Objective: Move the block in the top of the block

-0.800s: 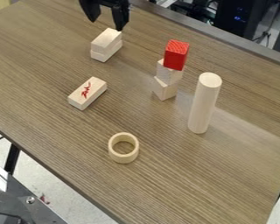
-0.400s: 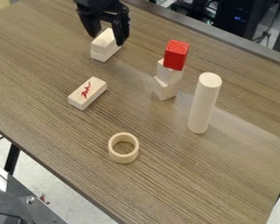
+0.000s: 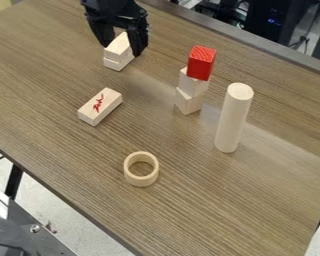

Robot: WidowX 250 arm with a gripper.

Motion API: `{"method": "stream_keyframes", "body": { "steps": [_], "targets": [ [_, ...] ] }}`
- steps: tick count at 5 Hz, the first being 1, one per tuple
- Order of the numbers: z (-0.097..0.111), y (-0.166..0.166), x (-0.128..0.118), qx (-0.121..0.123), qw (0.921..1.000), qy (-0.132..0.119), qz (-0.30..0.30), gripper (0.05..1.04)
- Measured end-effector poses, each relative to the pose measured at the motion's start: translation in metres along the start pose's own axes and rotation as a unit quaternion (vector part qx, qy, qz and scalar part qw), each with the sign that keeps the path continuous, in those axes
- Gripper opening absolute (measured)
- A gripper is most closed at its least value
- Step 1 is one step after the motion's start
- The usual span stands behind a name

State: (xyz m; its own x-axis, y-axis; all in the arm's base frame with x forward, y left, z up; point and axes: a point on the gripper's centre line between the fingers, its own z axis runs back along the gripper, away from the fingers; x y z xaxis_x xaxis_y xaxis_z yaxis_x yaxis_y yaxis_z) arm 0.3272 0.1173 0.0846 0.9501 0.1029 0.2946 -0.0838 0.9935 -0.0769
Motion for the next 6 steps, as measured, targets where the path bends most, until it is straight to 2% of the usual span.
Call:
{"method": "stream_keyframes", "body": {
  "steps": [2, 3, 4, 6],
  "targets": [
    [-0.011, -0.007, -0.018, 0.034, 0.9988, 0.033, -0.015, 0.999],
    [-0.018, -0.007, -0.03, 0.039, 0.9979, 0.047, -0.022, 0.999],
    [-0.021, -0.01, -0.035, 0.029, 0.9979, 0.053, -0.024, 0.999],
    [-0.026, -0.006, -0.048, 0.036, 0.9966, 0.068, -0.029, 0.999]
  ]
}}
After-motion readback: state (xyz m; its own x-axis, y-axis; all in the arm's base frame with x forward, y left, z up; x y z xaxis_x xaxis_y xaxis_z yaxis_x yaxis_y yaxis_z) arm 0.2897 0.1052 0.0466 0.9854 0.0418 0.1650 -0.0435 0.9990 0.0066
